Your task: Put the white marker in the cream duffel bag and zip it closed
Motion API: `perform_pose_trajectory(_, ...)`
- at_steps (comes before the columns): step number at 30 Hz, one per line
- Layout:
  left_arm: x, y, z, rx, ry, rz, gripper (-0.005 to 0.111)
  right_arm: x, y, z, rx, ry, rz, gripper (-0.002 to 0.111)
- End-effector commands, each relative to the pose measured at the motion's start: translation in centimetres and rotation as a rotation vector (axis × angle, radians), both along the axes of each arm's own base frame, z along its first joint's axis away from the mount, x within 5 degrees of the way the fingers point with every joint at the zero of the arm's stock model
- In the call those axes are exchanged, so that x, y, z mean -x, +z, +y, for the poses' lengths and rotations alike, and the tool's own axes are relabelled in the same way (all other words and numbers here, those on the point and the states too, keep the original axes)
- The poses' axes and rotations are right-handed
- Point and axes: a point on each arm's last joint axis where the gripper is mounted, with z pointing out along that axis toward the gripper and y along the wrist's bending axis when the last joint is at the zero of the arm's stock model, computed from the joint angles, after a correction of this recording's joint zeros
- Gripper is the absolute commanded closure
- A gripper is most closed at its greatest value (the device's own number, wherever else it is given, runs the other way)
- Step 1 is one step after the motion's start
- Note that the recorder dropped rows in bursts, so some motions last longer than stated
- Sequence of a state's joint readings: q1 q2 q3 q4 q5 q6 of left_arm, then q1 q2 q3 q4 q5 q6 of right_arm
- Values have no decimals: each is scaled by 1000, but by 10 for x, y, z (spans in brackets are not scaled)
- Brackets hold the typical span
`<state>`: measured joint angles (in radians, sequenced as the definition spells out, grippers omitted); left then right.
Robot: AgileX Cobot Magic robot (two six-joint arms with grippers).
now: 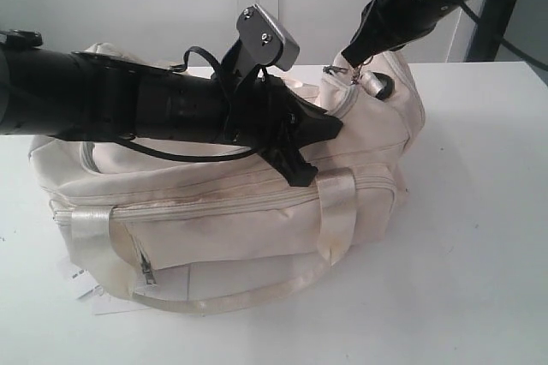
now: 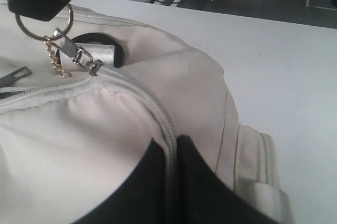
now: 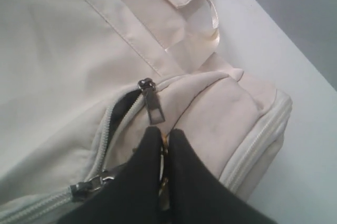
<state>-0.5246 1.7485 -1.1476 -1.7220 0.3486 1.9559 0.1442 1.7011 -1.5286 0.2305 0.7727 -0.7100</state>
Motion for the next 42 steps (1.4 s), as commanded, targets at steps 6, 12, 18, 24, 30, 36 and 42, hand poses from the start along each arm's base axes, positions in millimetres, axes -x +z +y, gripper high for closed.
perform_pose_trajectory(6, 9, 11, -4, 0, -103, -133, 107, -22, 7, -9, 36, -50, -223, 108)
perform_pose_trajectory(12, 9, 12, -3, 0, -101, -137, 107, -25, 4, -9, 31, -54, -226, 108)
perform_pose_trajectory(18, 9, 12, -3, 0, -101, -137, 107, -27, 7, -9, 27, -62, -265, 108)
perform_pose_trajectory(24, 10, 13, -3, 2, -103, -137, 107, -31, 11, -10, 18, -76, -327, 108)
perform_pose_trajectory(30, 11, 14, -4, 16, -123, -136, 107, -34, 11, -10, 6, -92, -358, 108)
perform_pose_trajectory(36, 13, 15, -5, 30, -141, -136, 107, -48, -12, -9, -67, -162, -304, 108)
perform_pose_trajectory(42, 13, 15, -5, 34, -141, -130, 107, -59, -20, -9, -203, -279, -326, 108)
